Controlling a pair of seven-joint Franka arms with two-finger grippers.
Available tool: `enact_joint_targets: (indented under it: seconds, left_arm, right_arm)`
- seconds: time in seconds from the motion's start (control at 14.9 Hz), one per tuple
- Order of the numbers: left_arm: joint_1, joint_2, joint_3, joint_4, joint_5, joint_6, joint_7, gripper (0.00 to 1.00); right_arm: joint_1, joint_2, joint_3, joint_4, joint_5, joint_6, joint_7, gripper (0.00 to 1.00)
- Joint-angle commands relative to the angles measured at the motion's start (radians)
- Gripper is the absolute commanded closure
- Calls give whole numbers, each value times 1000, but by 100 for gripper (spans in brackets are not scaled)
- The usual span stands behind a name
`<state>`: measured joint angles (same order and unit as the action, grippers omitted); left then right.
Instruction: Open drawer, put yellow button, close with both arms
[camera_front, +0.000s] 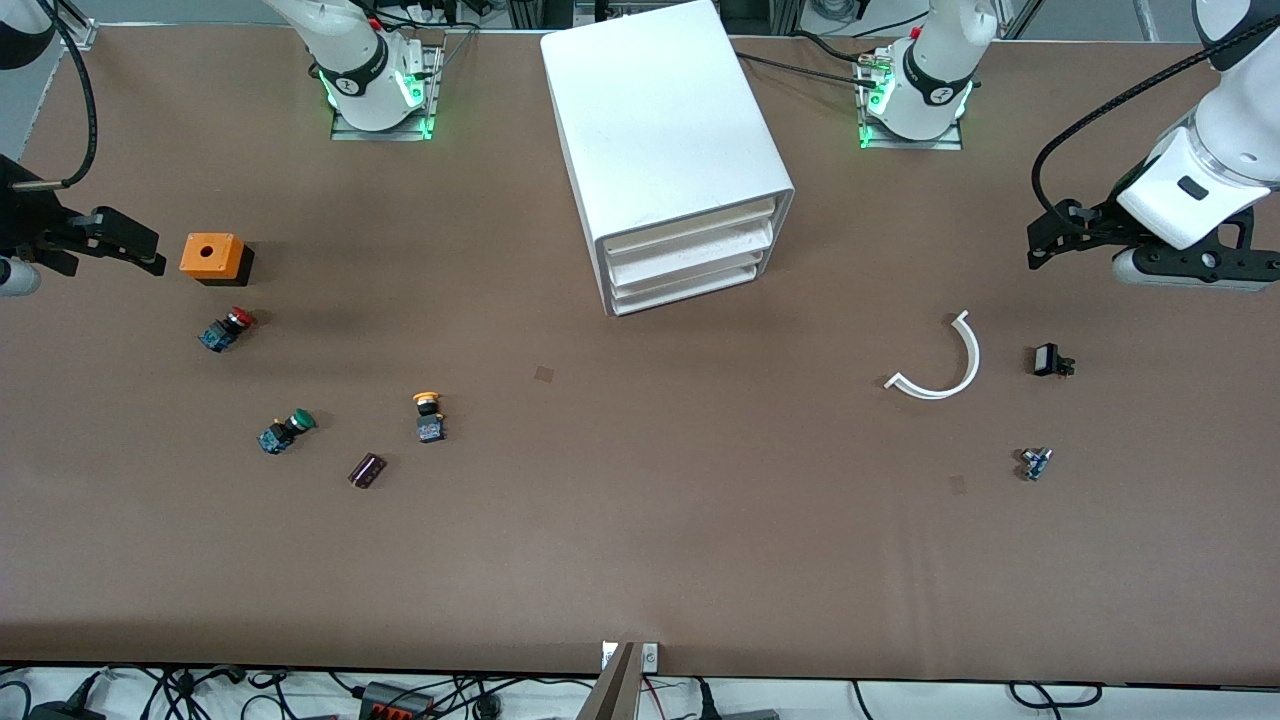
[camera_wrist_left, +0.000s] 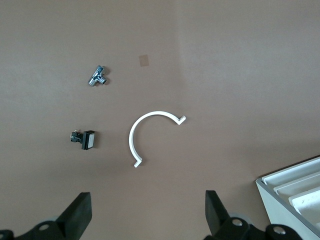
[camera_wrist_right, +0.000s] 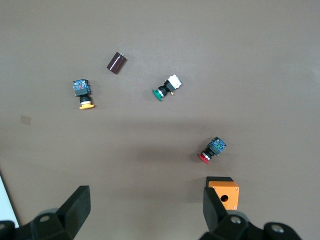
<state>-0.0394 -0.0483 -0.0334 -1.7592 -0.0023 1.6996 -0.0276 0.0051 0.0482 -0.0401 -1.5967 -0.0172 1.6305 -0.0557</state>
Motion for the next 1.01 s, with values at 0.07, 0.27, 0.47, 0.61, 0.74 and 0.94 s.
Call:
enact_joint_targets:
  seconds: [0.07,0.27,0.47,0.61,0.74,0.94]
  left_arm:
    - [1,-4,-5,17,18,-23,6,0]
    - [1,-4,-5,17,18,-23,6,0]
    - [1,-4,-5,17,16,-23,5,0]
    - [6,-4,-3,17,12,-24,5,0]
    - [9,-4,-3,18,5,-23,5,0]
    - [10,13,-3,36,4,-27,8,0]
  right_arm:
    - [-10,-17,11,-15,-7,6,-22,0]
    - [-10,-17,12,-14,-3,5,-24,0]
    - [-4,-16,19,-14,-4,2,-24,0]
    - [7,-13,19,-14,-3,0,-24,0]
    - [10,-8,19,-14,-1,0,-30,0]
    - [27,18,19,0,0,6,-29,0]
